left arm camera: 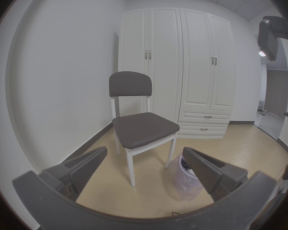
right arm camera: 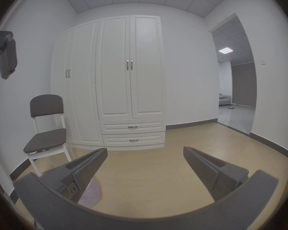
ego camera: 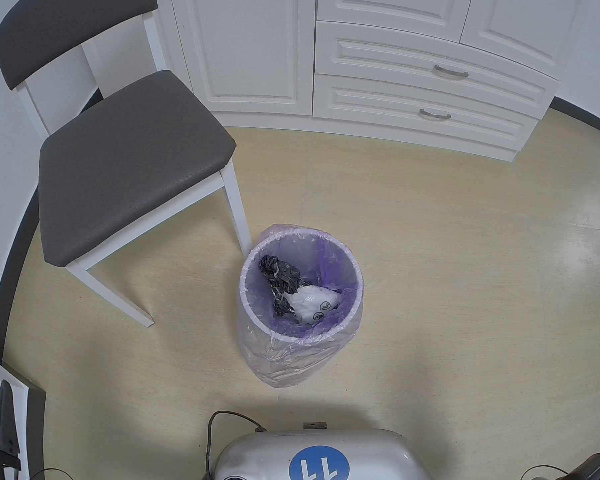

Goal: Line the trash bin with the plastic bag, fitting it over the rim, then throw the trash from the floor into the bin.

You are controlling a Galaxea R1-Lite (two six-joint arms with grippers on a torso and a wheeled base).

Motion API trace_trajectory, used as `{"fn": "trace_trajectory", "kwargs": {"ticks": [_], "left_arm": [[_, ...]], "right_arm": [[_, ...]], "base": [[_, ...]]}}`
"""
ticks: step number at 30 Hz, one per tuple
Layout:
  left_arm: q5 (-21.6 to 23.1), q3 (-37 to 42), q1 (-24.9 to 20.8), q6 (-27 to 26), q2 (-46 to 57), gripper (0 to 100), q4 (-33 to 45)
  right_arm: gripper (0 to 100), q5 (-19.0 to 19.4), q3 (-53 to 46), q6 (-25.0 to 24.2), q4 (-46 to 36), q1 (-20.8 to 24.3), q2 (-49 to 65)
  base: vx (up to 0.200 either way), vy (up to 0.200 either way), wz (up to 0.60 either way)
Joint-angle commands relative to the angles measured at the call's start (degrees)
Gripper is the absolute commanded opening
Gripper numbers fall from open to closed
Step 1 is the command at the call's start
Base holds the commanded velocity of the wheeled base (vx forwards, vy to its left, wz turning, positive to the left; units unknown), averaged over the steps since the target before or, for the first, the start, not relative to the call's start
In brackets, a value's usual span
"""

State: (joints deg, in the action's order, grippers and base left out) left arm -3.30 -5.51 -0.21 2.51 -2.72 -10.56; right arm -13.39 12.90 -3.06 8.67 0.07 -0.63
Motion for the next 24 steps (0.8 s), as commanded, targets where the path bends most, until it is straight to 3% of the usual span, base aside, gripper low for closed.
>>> {"fn": "trace_trajectory", "kwargs": {"ticks": [1, 2, 8, 14, 18, 24], "left_arm": [[0.1, 2.0, 0.1, 0.0, 2.2, 100, -0.3], [0.2, 3.6, 0.1, -0.1, 2.3, 100, -0.5], [0.3, 5.5, 0.1, 0.0, 2.5, 100, -0.7], [0.5, 5.5, 0.1, 0.0, 2.5, 100, 1.2], [0.5, 5.5, 0.1, -0.3, 2.5, 100, 6.2], [0.8, 5.5, 0.1, 0.0, 2.5, 100, 8.9]], "right_arm": [[100, 0.8, -1.4, 0.4, 0.6, 0.0, 0.6], [100, 5.1, -4.4, 2.5, 2.0, 0.0, 0.6], [100, 12.4, -12.9, 7.1, 6.5, 0.0, 0.6], [100, 13.4, -12.9, 7.3, 3.6, 0.0, 0.6], [100, 13.3, -12.9, 7.1, -4.7, 0.0, 0.6], [100, 13.5, -12.9, 4.0, -4.9, 0.0, 0.6]], "base": [[0.0, 0.0, 0.0], [0.0, 0.0, 0.0], [0.0, 0.0, 0.0], [0.0, 0.0, 0.0], [0.0, 0.0, 0.0], [0.0, 0.0, 0.0]]}}
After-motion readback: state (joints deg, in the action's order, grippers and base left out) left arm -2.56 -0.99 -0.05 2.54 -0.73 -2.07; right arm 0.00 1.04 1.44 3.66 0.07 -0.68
